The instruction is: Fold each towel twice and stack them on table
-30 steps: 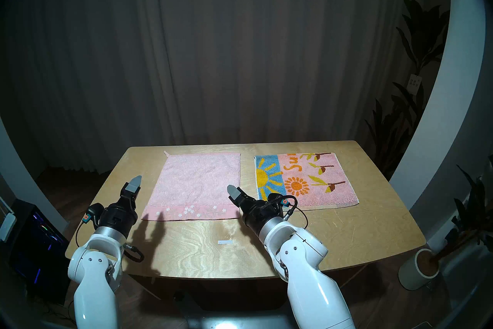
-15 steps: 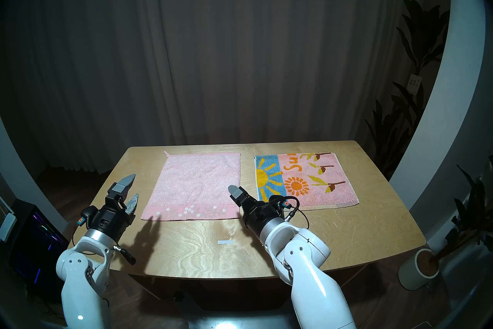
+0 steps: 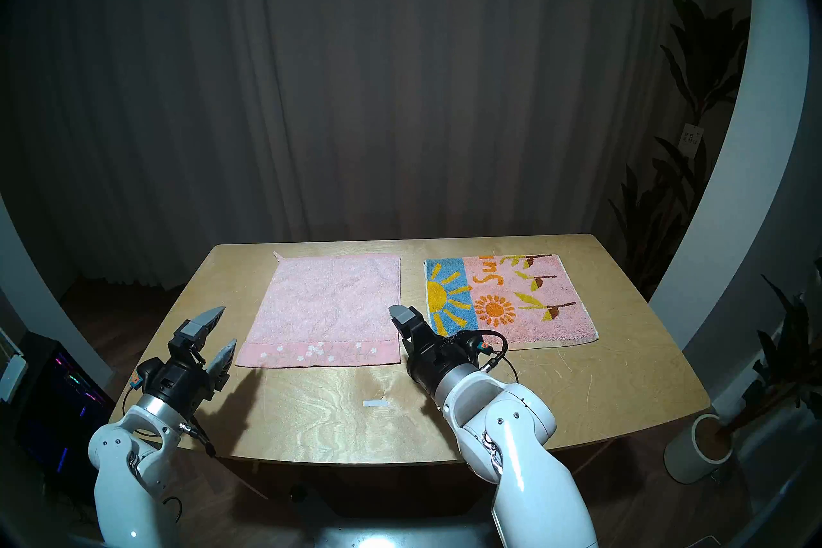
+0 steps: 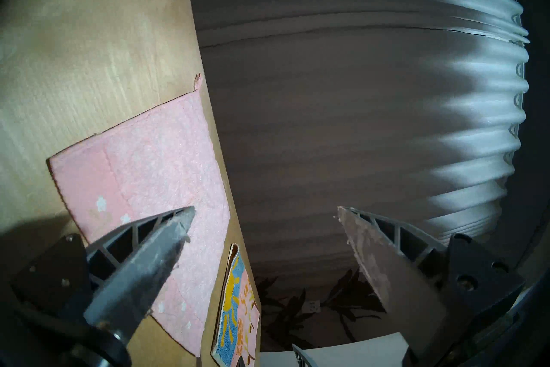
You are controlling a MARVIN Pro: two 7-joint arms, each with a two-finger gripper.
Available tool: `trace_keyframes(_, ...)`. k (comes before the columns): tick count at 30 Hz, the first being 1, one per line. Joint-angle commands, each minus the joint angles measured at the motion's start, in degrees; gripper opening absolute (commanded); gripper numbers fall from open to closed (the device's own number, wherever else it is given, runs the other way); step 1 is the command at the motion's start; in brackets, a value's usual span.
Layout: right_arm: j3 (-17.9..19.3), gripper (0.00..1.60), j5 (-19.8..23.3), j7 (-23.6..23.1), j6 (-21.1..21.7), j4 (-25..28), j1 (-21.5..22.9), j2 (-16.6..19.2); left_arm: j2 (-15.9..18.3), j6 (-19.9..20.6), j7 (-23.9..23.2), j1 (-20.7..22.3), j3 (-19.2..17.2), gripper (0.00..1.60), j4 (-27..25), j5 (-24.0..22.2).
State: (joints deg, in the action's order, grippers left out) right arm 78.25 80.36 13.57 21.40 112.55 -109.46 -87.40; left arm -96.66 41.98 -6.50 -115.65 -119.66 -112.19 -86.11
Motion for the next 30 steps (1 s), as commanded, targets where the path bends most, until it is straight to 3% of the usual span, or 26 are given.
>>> trace_keyframes(1,-0.66,1.6,5.24,3.26,-3.73,3.25,-0.25,0.54,0.93,2.18,1.14,0.73,-0.92,1.6,1.24,-2.62)
trace_keyframes(15,-4.92,1.6,16.03,14.4,-13.05,4.94,-0.2,3.25,2.76,6.17,8.11,3.54,-2.51,1.6,4.68,-7.25)
trace_keyframes(23,-8.72,1.6,18.94,18.13,-18.02,6.84,2.85,4.64,3.1,6.51,13.3,6.08,-3.22,1.6,4.58,-9.73)
trace_keyframes(30,-11.47,1.6,21.14,21.01,-24.83,5.73,4.19,5.93,3.28,7.72,17.97,6.9,-2.9,1.6,5.2,-11.84)
